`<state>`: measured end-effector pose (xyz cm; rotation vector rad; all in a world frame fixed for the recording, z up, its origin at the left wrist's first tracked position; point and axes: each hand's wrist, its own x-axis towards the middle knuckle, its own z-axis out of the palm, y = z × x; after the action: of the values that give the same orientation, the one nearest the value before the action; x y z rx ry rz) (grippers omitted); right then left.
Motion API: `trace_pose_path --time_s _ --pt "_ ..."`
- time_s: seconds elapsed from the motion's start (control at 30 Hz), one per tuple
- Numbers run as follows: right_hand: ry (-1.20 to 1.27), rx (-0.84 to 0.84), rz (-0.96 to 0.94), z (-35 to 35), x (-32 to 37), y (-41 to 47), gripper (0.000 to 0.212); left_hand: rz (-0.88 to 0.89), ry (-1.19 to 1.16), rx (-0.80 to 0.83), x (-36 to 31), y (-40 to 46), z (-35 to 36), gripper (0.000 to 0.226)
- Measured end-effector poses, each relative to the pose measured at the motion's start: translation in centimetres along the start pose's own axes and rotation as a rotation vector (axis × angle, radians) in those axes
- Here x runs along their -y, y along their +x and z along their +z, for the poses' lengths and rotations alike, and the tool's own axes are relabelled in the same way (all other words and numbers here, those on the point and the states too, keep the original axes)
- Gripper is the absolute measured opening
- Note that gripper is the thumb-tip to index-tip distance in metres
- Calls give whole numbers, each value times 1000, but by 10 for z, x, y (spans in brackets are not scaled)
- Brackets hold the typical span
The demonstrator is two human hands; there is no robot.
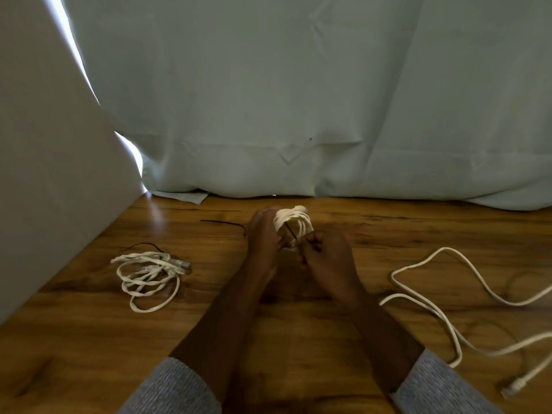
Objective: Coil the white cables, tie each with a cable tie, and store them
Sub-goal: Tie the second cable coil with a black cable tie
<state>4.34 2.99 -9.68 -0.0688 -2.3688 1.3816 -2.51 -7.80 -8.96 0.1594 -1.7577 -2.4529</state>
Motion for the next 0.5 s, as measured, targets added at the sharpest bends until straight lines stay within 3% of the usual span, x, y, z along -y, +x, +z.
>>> trace_pose_path --time_s 0.2,0.3,0.37,0.5 --pt "142 -33 29 -2 2 -1 21 154 192 143 2 -12 7 26" --pt "320 -24 62 -7 6 -1 8 213 213 149 1 -9 1 27" --pt "454 20 60 -11 7 -1 14 221 200 118 0 -5 -4 26" --pt "484 100 -36 -17 6 2 24 210 208 92 1 2 -10 27"
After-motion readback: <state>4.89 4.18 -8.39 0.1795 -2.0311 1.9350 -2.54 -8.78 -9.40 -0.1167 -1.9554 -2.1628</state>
